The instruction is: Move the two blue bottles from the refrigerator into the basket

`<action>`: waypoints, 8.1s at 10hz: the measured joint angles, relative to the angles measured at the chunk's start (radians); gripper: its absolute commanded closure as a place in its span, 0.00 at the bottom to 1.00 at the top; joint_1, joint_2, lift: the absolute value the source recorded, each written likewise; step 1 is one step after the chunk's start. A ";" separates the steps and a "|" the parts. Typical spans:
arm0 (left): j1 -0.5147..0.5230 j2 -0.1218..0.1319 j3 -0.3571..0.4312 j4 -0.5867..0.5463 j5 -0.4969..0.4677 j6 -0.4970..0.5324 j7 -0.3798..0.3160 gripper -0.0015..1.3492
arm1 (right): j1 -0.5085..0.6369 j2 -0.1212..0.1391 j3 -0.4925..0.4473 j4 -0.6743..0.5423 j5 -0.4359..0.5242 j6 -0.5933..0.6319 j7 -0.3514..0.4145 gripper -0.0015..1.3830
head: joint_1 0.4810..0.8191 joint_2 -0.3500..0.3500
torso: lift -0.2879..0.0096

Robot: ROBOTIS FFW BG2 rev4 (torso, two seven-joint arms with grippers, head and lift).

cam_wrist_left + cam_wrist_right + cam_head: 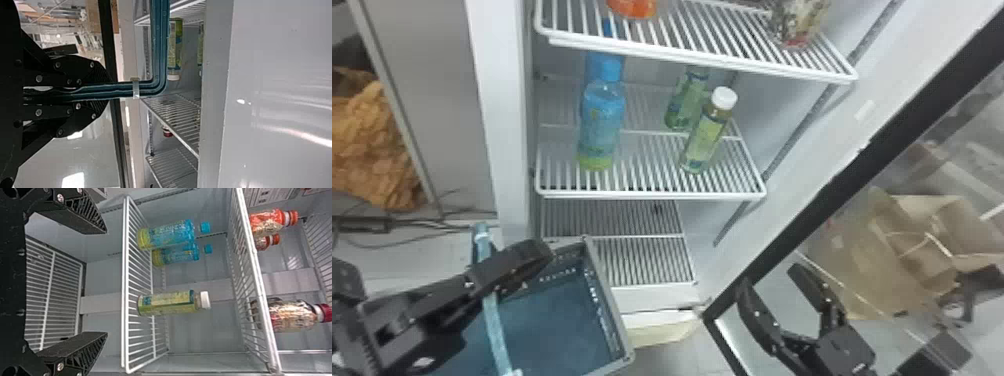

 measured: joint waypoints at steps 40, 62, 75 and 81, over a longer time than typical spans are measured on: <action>-0.026 0.006 -0.023 0.000 0.002 0.013 -0.001 0.89 | -0.968 -0.109 0.508 0.566 0.159 0.230 -0.091 0.09 | 0.63 0.37 | 0.23; -0.026 0.009 -0.028 0.000 -0.004 0.015 0.000 0.89 | -0.705 -0.152 0.415 0.177 0.116 0.429 -0.051 0.92 | 0.63 0.33 | 0.23; -0.026 0.004 -0.027 0.000 -0.006 0.015 0.000 0.89 | -0.326 -0.159 0.311 -0.158 -0.099 0.785 0.065 0.92 | 0.63 0.36 | 0.23; -0.026 0.001 -0.027 0.000 -0.004 0.015 0.000 0.89 | -0.418 -0.179 0.433 0.015 -0.218 0.813 0.094 0.30 | 0.63 0.48 | 0.23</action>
